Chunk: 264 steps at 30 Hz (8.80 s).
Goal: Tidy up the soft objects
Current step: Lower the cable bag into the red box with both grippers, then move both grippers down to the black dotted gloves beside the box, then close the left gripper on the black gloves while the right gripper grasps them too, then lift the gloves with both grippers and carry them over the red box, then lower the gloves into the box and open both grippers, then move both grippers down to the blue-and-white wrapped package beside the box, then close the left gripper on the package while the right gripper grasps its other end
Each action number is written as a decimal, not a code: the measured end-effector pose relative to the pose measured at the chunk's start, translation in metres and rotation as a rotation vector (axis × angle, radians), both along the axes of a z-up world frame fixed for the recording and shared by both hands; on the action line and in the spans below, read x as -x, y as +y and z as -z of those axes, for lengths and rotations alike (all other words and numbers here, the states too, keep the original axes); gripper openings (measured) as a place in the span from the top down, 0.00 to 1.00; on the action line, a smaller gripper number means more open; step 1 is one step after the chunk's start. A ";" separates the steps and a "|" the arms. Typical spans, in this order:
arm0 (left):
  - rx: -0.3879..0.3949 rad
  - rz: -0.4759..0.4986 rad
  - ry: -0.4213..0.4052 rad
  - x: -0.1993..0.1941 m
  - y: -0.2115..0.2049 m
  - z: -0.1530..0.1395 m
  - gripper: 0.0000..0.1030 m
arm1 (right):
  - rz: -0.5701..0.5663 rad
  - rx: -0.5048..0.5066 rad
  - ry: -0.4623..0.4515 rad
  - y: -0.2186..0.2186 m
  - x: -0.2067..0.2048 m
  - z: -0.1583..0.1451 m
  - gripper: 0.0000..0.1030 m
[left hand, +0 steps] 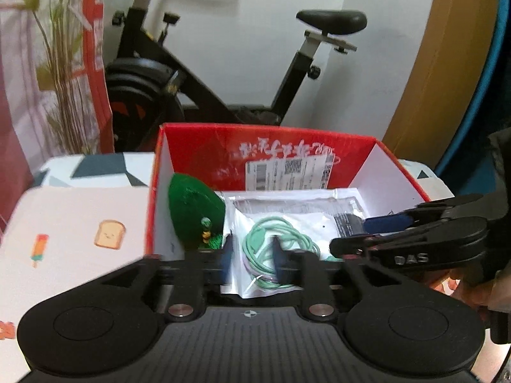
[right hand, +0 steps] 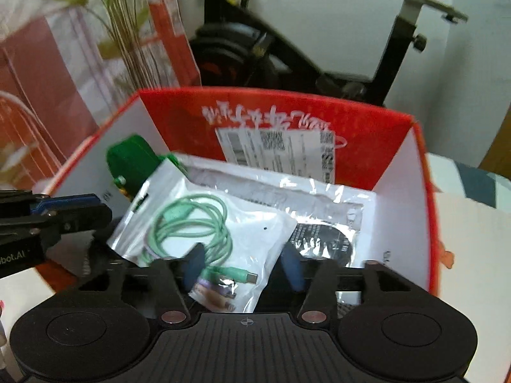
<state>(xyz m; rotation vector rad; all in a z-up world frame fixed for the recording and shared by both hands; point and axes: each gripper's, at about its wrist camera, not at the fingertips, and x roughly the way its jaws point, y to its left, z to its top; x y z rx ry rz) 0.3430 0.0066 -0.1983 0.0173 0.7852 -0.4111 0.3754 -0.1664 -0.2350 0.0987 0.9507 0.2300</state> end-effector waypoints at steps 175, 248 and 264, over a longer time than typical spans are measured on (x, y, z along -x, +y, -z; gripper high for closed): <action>0.076 -0.009 0.016 -0.078 -0.034 0.003 0.45 | -0.129 0.112 -0.184 -0.055 -0.040 -0.014 0.80; 0.210 -0.036 0.238 0.101 0.013 0.090 0.52 | -0.233 0.078 -0.280 0.006 0.187 0.064 0.33; 0.193 -0.009 0.238 0.105 0.006 0.091 0.55 | -0.241 0.016 -0.234 0.005 0.186 0.067 0.69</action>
